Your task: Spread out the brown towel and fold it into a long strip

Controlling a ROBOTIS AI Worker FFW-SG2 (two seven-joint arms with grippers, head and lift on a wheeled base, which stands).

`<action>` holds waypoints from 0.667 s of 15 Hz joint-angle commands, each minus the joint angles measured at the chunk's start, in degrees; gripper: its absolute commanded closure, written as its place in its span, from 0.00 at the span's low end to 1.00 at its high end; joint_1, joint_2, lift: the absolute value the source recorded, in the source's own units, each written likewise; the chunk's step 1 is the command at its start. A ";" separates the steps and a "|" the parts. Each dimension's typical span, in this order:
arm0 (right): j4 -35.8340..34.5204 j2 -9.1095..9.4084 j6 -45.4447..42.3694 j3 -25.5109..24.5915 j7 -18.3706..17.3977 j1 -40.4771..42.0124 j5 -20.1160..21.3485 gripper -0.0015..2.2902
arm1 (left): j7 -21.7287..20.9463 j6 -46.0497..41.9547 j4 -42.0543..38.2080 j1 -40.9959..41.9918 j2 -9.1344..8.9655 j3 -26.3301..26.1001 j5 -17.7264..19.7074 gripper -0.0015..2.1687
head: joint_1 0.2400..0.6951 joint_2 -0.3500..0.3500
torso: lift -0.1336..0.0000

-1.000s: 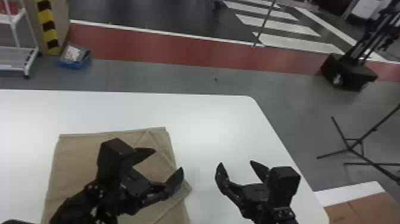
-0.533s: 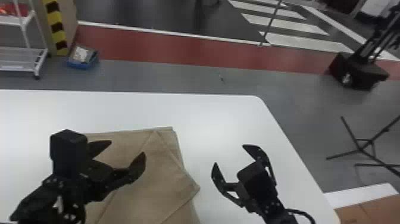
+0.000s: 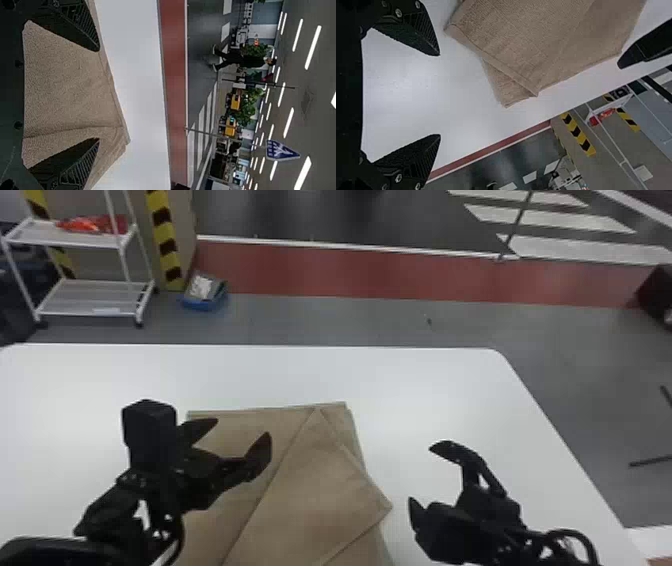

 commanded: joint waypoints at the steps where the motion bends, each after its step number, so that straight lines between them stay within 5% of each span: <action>1: 1.32 -0.59 0.70 2.23 3.57 -2.29 4.43 0.10 | 0.10 0.00 0.95 -0.50 -0.15 0.23 0.00 0.04 | 1.00 0.28 | 0.08; 4: 3.17 -0.51 3.16 5.66 10.96 -6.78 8.12 0.12 | 0.10 0.00 1.31 -0.67 -0.15 0.32 -0.09 0.04 | 1.00 0.31 | 0.08; 10: 3.43 -1.83 2.45 6.89 17.90 -7.39 9.61 0.12 | 0.18 0.17 1.75 -0.41 -0.15 1.19 0.00 0.04 | 1.00 0.36 | 0.08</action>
